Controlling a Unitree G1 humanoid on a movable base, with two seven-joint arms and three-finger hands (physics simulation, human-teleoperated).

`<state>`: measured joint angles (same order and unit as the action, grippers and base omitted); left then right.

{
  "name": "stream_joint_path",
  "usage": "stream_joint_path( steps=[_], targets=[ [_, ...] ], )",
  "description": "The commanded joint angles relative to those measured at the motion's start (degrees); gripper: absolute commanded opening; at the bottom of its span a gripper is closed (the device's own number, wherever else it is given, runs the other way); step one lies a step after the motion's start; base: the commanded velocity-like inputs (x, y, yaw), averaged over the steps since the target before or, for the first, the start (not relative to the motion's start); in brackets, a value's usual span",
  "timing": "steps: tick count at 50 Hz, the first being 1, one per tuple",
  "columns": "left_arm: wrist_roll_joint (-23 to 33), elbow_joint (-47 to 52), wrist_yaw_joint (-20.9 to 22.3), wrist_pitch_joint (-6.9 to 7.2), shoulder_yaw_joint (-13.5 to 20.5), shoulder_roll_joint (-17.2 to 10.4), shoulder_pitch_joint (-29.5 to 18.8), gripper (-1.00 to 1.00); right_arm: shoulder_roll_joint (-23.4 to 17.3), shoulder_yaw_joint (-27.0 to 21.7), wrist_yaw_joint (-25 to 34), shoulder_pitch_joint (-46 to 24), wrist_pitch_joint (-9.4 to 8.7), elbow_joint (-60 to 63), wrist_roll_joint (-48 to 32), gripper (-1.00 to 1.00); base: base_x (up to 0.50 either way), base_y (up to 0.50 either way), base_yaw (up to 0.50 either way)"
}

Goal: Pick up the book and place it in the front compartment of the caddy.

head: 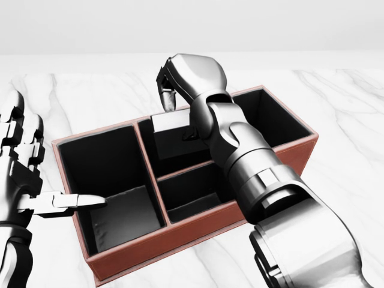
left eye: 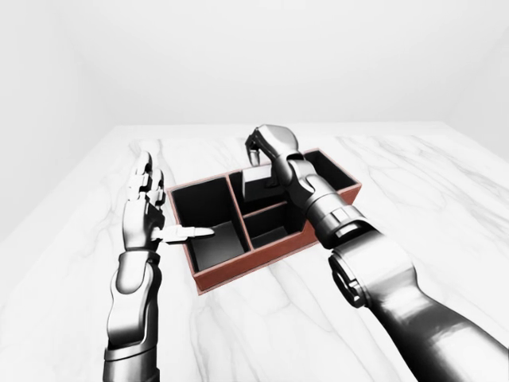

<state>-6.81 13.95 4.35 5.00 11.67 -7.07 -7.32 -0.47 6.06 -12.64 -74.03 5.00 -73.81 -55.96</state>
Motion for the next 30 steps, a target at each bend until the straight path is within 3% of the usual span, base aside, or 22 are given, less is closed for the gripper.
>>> stream_joint_path(
  steps=[1,30],
  targets=[
    [-0.6,0.3,-0.1,0.00,0.6,-0.3,-0.4,1.00,0.3,-1.3,-1.5,-0.2,0.00,0.5,-1.3,-1.00,0.00,0.00,0.00],
    [-3.3,0.6,-0.6,0.00,3.3,-2.8,-2.6,1.00,0.6,-1.6,-1.5,-0.9,0.00,-0.2,-1.8,-1.00,0.00,0.00,0.00]
  ],
)
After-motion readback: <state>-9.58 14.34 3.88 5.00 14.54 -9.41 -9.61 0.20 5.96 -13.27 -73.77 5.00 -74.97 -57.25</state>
